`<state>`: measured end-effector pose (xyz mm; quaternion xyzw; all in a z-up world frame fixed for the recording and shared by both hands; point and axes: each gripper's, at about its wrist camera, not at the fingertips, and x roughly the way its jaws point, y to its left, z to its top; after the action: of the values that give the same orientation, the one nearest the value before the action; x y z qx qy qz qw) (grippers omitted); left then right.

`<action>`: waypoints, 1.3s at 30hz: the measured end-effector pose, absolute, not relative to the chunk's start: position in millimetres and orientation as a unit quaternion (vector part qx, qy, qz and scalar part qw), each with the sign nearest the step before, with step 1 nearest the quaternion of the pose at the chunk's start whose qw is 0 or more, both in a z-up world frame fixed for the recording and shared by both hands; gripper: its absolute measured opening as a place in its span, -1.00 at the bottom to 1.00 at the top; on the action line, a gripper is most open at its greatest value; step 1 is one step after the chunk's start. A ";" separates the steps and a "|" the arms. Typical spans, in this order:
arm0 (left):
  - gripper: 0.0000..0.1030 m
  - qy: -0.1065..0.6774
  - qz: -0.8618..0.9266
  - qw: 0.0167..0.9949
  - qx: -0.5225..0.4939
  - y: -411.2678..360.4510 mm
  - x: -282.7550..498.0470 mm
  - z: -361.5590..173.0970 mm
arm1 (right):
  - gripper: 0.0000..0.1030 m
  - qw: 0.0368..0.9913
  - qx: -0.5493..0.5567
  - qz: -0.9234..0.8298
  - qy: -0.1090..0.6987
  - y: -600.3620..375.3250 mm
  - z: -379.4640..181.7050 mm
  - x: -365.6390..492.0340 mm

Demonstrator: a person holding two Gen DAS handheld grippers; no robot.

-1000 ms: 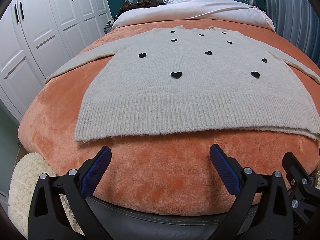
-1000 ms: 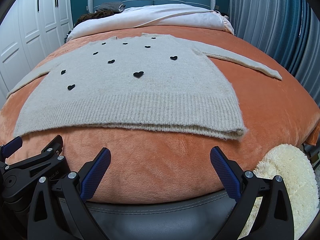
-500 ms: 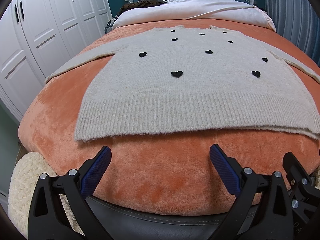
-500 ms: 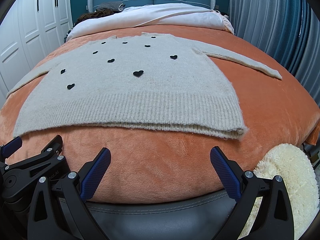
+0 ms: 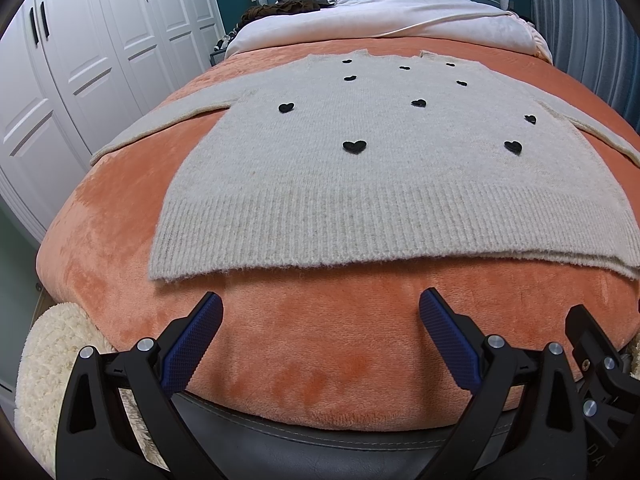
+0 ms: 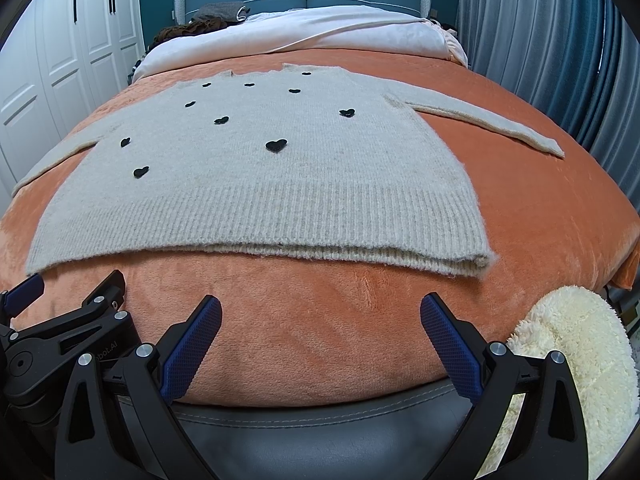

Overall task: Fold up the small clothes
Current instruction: 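Grasp a sleeve with the right tool and fold it across the sweater body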

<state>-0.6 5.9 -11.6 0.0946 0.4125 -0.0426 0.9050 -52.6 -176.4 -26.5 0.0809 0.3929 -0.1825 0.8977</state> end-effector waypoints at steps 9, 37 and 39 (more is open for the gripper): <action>0.90 0.414 -0.049 0.904 0.091 12.2 1.1 -7.4 | 0.90 0.897 0.095 -0.164 0.399 -179.1 -22.8 -48.6; 0.90 0.447 -0.043 0.893 -0.019 10.2 142.9 36.3 | -0.69 0.744 0.439 -0.431 0.260 -693.7 -38.0 66.6; 0.90 0.445 -0.054 0.894 -0.023 4.9 148.0 36.7 | -0.71 0.775 0.433 -0.394 0.237 -687.0 -16.3 85.6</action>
<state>148.0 4.9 36.7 -0.0233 0.4447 -0.0542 0.8937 85.6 -687.0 -16.3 0.4330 0.2373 -0.3937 0.7754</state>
